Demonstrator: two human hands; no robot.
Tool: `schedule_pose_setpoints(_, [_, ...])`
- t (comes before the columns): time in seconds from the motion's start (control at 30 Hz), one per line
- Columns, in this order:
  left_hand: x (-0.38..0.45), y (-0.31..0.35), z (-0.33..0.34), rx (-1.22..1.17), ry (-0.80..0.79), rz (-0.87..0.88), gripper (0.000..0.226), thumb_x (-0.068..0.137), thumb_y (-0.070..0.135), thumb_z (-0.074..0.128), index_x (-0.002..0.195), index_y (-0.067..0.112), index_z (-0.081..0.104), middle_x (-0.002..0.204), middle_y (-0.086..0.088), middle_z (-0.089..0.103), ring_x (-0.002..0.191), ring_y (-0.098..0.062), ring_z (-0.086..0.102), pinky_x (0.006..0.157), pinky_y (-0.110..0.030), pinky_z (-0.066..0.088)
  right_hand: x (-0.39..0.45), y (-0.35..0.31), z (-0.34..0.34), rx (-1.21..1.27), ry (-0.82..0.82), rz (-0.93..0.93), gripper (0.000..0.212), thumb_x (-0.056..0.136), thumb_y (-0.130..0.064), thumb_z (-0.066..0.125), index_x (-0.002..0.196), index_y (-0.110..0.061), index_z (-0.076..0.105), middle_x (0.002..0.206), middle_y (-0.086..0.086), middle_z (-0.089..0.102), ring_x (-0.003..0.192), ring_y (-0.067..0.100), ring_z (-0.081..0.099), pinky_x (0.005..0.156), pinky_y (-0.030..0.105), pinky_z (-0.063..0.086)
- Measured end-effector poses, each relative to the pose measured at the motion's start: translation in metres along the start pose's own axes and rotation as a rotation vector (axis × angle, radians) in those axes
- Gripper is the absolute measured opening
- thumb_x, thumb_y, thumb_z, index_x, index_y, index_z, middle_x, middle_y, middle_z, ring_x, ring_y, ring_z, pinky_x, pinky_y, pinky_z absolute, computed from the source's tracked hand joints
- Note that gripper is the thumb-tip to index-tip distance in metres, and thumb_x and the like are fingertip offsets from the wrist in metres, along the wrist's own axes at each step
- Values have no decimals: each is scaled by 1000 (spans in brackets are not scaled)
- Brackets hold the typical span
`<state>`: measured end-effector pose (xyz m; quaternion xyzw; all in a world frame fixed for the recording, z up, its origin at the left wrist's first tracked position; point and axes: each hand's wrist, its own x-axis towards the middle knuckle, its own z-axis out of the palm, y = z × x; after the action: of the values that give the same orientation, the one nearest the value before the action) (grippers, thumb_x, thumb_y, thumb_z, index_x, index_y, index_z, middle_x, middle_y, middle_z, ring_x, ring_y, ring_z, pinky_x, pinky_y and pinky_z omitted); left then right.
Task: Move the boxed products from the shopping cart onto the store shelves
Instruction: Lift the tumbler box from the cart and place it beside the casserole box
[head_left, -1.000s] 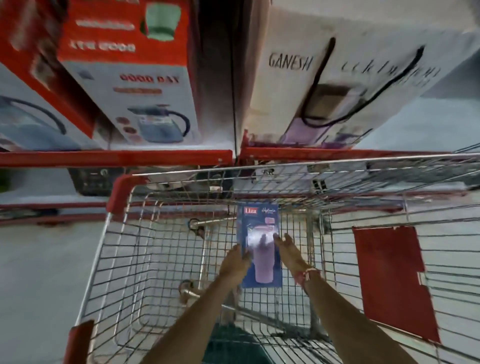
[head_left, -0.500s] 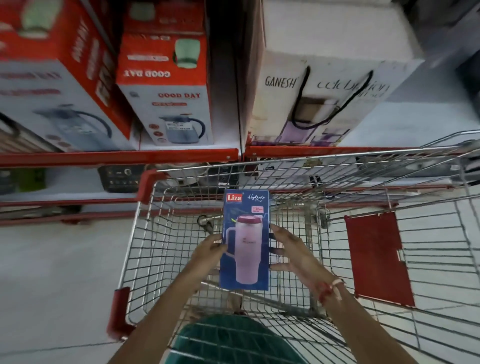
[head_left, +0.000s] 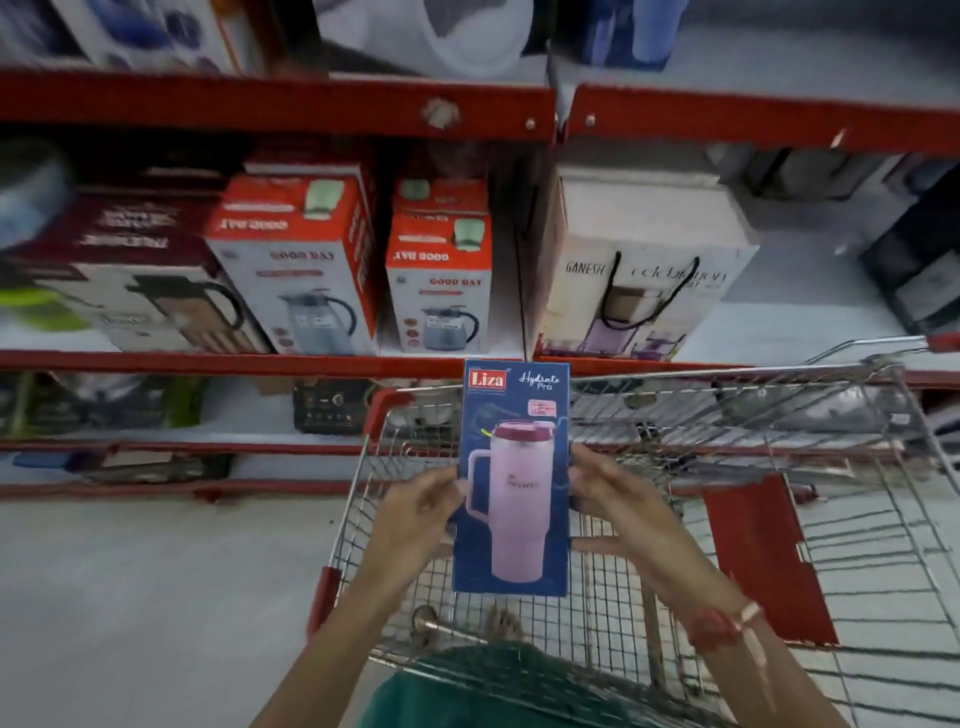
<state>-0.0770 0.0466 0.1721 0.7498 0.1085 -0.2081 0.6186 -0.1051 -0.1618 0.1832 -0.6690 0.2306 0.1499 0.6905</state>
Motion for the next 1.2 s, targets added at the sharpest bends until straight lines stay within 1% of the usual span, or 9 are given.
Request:
schedule_pose_setpoints(0.2, [4,56,16,16,68,271,34,78,11,70,111,19,67,100,8,72,94,-10,69,66,-27,61,-9,-56,-16,-93,118,-349,48,87,-9,64,120,-43,58,121,-15,64,94,8,71,73,42,62])
schedule_pose_setpoints(0.33, [16,110,33,-24,138,430,45,75,13,73,119,18,63,115,3,68,97,-12,68,78,-44,60,-11,-109,-30,-152,219,-570,50,85,-5,66,109,-48,57,119,-18,63,102,8,65,72,30,61])
schedule_pose_setpoints(0.5, [38,187,54,-126,165,632,51,74,6,74,122,15,60,113,5,67,81,10,66,78,-28,60,-7,-182,-54,-74,247,-768,51,86,-8,65,97,-57,59,117,-26,63,98,8,68,65,29,61])
schedule_pose_setpoints(0.67, [73,273,76,-139,240,836,50,73,6,76,120,13,61,112,-2,69,89,-8,70,83,-36,59,21,-259,-82,-89,329,-933,49,86,-8,65,115,-47,61,119,-24,65,105,10,67,83,43,58])
schedule_pose_setpoints(0.8, [111,329,91,-114,294,956,50,73,7,75,121,13,60,114,-3,68,92,-10,68,85,-31,57,50,-313,-92,-70,377,-1042,53,86,-6,62,132,-30,52,125,-17,59,85,-22,61,73,16,57])
schedule_pose_setpoints(0.83, [121,339,94,-119,285,961,51,74,6,75,122,12,59,114,-2,68,94,-11,67,87,-30,57,60,-322,-93,-66,391,-1052,54,86,-5,62,133,-28,50,125,-16,59,82,-26,59,76,18,56])
schedule_pose_setpoints(0.97, [166,360,99,-100,266,949,52,75,11,73,124,14,57,85,19,65,78,-9,62,81,-29,53,108,-342,-93,-62,421,-1046,57,84,-7,65,135,-28,47,131,-13,57,90,-19,59,90,31,53])
schedule_pose_setpoints(1.07, [193,363,101,-75,232,930,51,76,13,71,125,17,56,75,15,58,78,-10,51,77,-27,45,137,-346,-98,-51,433,-1033,57,85,-6,65,136,-24,46,137,-6,54,97,-7,57,91,31,52])
schedule_pose_setpoints(1.2, [206,360,103,-74,157,818,55,77,11,72,128,14,53,119,0,65,101,-4,54,90,-18,42,161,-335,-105,-76,421,-987,57,87,-3,61,136,-25,44,140,-3,50,114,15,57,94,38,52])
